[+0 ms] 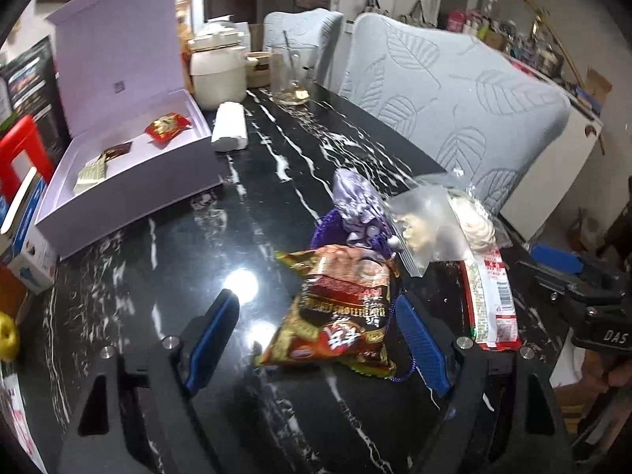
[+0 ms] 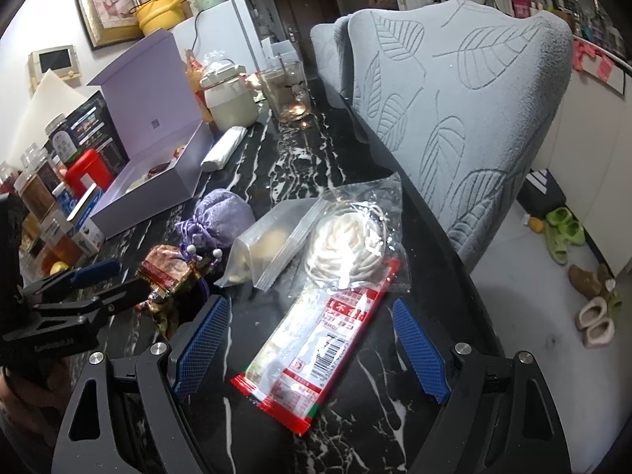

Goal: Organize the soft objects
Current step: 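Grasp the brown snack bag with the left gripper while the right gripper grasps the red-white strip packet, then lift the brown snack bag with the left tool while the right tool lifts the red-white strip packet, then carry the snack bag with the left tool while the right tool carries the strip packet to the box, then open both grippers to drop the bag and strip packet into the lavender box, then withdraw both tools from the box toward the lilac pouch and clear bags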

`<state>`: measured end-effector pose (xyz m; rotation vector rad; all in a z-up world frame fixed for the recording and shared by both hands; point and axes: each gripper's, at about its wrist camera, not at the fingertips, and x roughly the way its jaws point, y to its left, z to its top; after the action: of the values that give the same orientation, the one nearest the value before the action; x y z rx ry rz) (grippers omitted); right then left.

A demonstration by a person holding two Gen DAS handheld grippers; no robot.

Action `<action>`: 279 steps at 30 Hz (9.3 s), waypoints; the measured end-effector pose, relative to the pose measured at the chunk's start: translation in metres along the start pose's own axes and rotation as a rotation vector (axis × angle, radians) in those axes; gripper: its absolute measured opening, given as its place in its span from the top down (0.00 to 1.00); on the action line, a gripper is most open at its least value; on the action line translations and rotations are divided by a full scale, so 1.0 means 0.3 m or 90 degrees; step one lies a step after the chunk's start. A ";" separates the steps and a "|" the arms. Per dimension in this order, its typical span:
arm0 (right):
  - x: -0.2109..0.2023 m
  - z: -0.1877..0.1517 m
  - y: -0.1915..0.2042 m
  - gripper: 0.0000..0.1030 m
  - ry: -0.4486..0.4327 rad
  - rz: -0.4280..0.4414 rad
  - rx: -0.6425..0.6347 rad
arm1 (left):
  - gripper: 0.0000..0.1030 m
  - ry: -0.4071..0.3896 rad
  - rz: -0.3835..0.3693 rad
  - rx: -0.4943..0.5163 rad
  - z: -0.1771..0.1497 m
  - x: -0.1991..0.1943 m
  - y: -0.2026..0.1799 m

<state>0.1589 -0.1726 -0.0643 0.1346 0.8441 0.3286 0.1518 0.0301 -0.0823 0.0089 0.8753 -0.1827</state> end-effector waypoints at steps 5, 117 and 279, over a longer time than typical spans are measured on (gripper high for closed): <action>0.008 -0.009 -0.009 0.16 0.008 -0.015 -0.002 | 0.20 0.032 -0.016 -0.025 0.002 0.065 0.004; -0.110 0.143 0.525 0.59 -0.126 0.182 -0.255 | 0.51 -0.207 0.147 -0.153 -0.036 -0.527 0.385; 0.478 0.880 0.843 0.29 -0.111 0.052 -0.281 | 0.21 -0.117 0.242 -0.184 0.681 -0.117 0.796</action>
<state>0.3872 0.1172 0.0701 -0.2112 0.5784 0.5642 0.3244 0.2536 0.0595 -0.1087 0.6958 0.2946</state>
